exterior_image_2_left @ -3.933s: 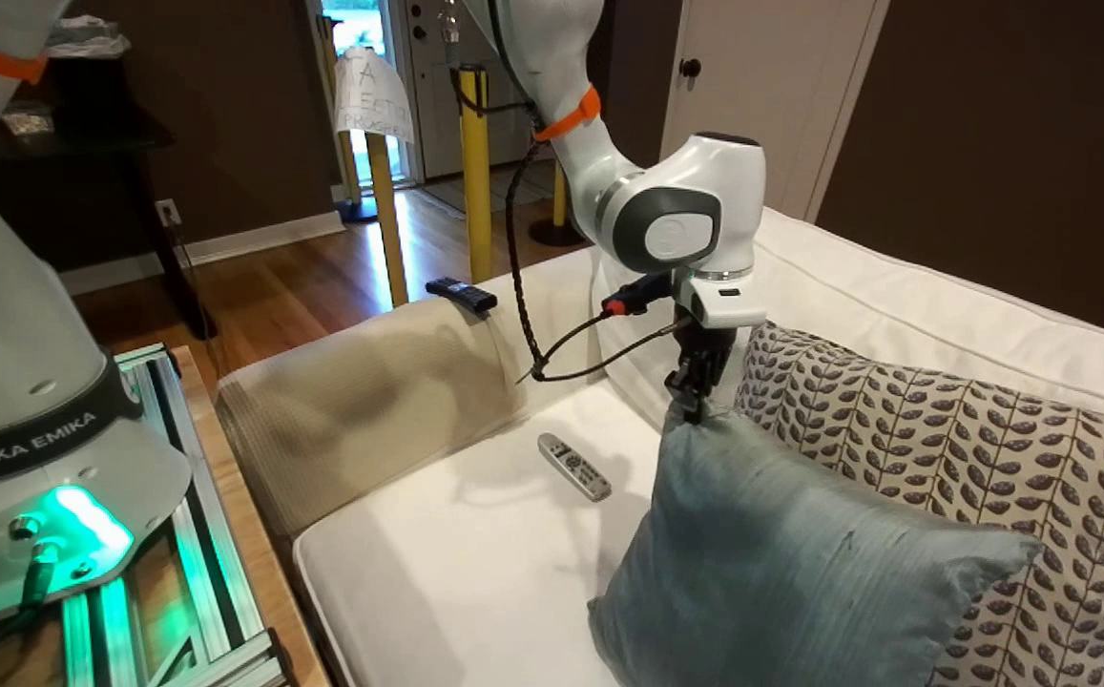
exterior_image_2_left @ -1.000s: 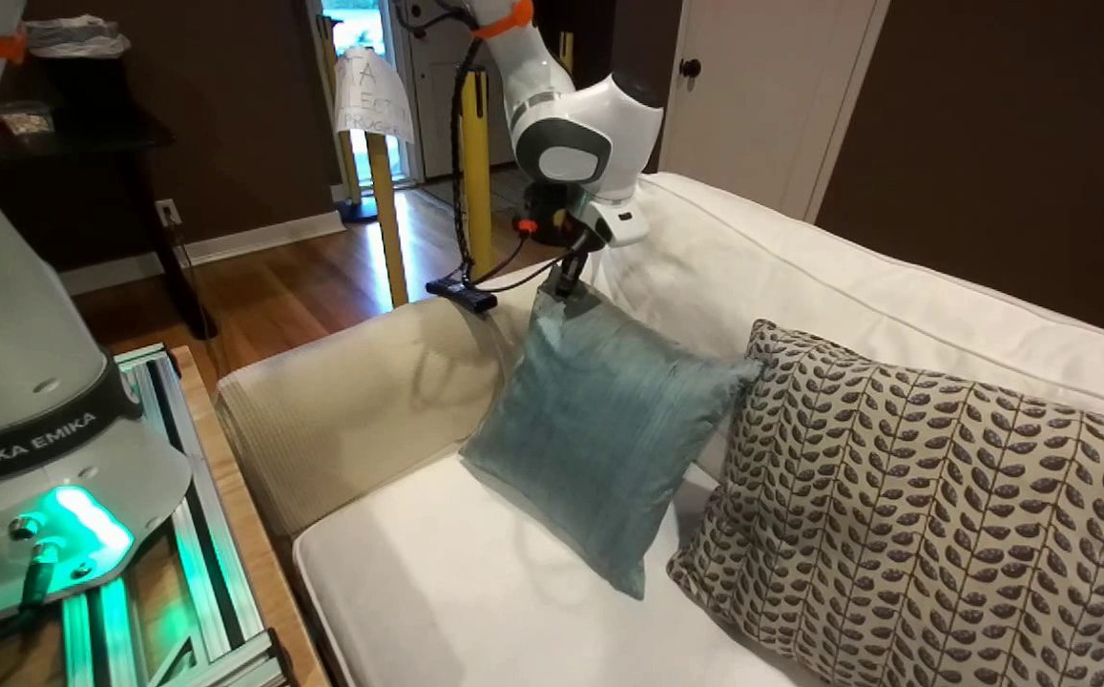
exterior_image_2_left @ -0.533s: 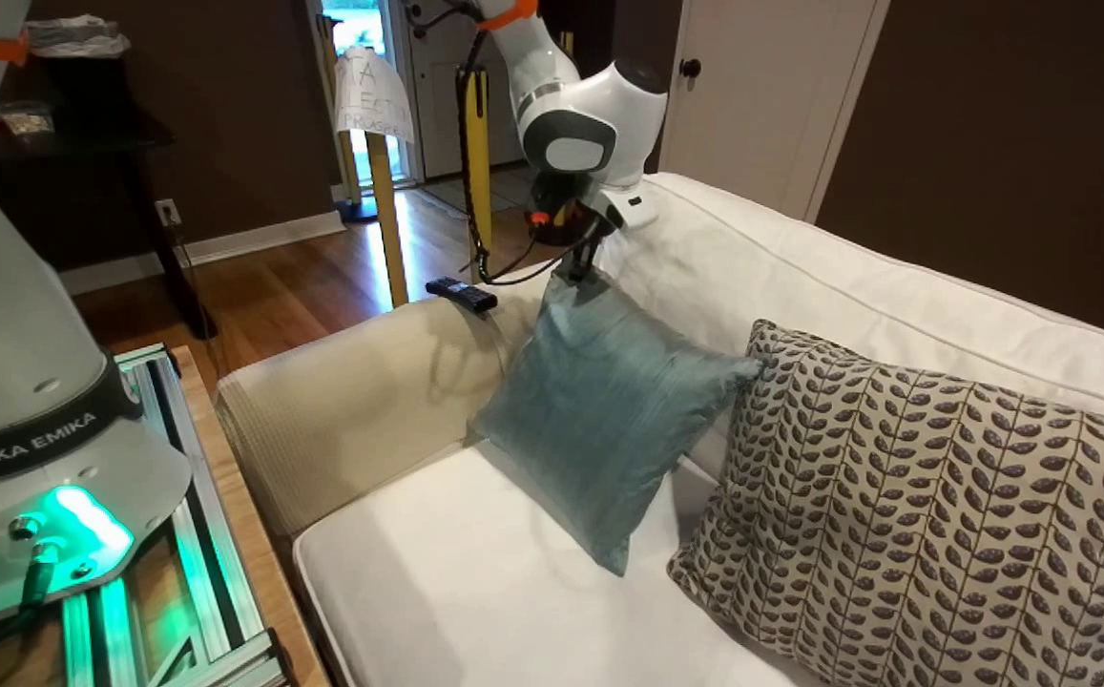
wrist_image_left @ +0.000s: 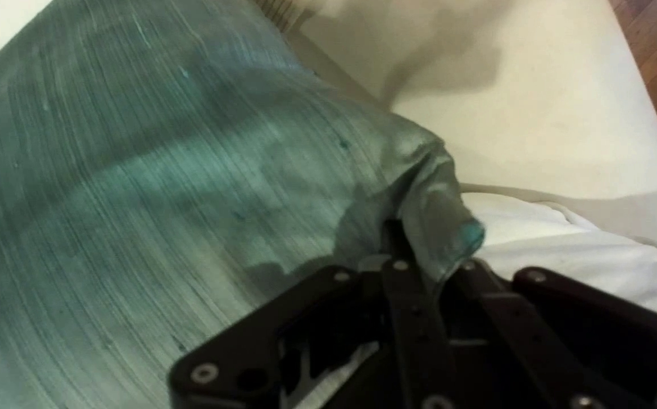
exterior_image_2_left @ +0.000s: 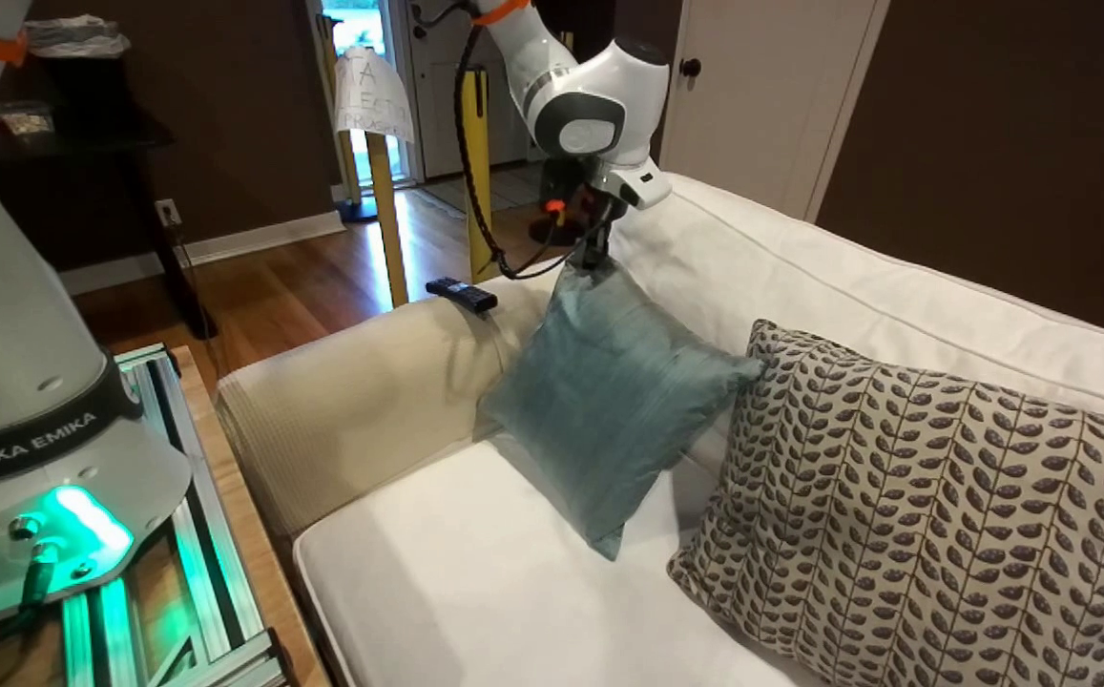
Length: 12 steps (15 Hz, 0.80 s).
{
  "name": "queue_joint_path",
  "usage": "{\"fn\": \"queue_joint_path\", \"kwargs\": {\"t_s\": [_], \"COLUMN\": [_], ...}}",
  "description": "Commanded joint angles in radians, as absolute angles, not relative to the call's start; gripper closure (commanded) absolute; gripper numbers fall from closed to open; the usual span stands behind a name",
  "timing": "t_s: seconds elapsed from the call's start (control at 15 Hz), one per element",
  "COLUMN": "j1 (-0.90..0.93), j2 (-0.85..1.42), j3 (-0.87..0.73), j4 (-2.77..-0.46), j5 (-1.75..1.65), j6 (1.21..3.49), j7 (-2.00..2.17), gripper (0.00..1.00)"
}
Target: Put the grey remote control on the seat of the sofa then place the blue pillow over the grey remote.
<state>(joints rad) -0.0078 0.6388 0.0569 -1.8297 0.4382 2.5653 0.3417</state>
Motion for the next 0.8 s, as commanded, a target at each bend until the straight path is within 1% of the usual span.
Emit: {"fn": "queue_joint_path", "kwargs": {"t_s": [0.0,0.2,0.4,0.47,0.53,0.6,0.73], "j1": [0.068,0.154,0.198,0.198,0.186,0.178,0.171], "j2": [0.637,0.656,0.677,0.682,0.683,0.680,0.663], "j3": [-0.011,-0.085,-0.115,-0.112,-0.100,-0.093,-0.089], "j4": [-1.780,-1.747,-1.708,-1.694,-1.691,-1.689,-1.699], "j5": [0.311,0.158,0.064,0.061,0.073,0.084,0.093], "j6": [2.522,2.457,2.386,2.373,2.377,2.387,2.400], "j7": [0.401,0.492,0.545,0.551,0.543,0.538,0.532], "gripper": [0.98,0.98,0.98,0.80,0.65,0.60,0.44]}}
